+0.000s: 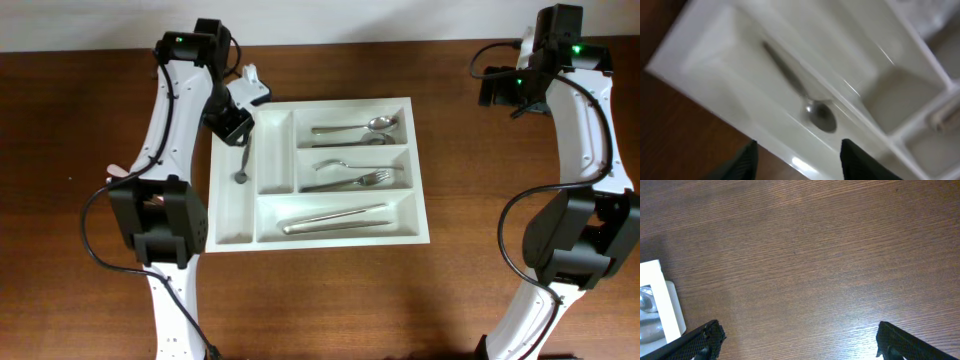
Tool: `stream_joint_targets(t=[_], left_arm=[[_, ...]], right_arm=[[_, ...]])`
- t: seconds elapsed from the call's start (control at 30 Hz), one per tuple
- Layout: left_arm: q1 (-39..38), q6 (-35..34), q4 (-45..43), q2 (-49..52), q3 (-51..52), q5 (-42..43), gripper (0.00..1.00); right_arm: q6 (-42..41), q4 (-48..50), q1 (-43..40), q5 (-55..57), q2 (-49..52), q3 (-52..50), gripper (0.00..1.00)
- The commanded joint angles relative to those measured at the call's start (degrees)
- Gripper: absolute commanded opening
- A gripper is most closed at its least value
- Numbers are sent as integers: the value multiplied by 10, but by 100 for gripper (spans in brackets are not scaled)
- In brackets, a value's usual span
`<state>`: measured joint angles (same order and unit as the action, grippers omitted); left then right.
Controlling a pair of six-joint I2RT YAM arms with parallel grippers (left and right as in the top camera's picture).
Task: Pack container
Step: 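Place the spoon with the left gripper in the tray's left narrow compartment, then move the left gripper back over the pink-handled knife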
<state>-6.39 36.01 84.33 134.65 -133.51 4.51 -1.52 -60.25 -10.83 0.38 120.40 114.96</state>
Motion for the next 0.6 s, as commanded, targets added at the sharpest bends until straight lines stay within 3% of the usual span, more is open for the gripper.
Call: stream_joint_targets(t=[0.0,0.2,0.37,0.57], left_arm=[[38,-133,-16,2,-4,-15,56],[125,-358,-26,2,-4,-2,56],[183,-444,-21,2,-3,17,55],[189,-480,-28,2,14,-26,49]], right_arm=[[-5,0,-1,1,-10,-1,99],[-5,0,-1,1,-10,-1,99],[-5,0,-1,1,-10,-1,98],[-5,0,-1,1,-10,-1,99]])
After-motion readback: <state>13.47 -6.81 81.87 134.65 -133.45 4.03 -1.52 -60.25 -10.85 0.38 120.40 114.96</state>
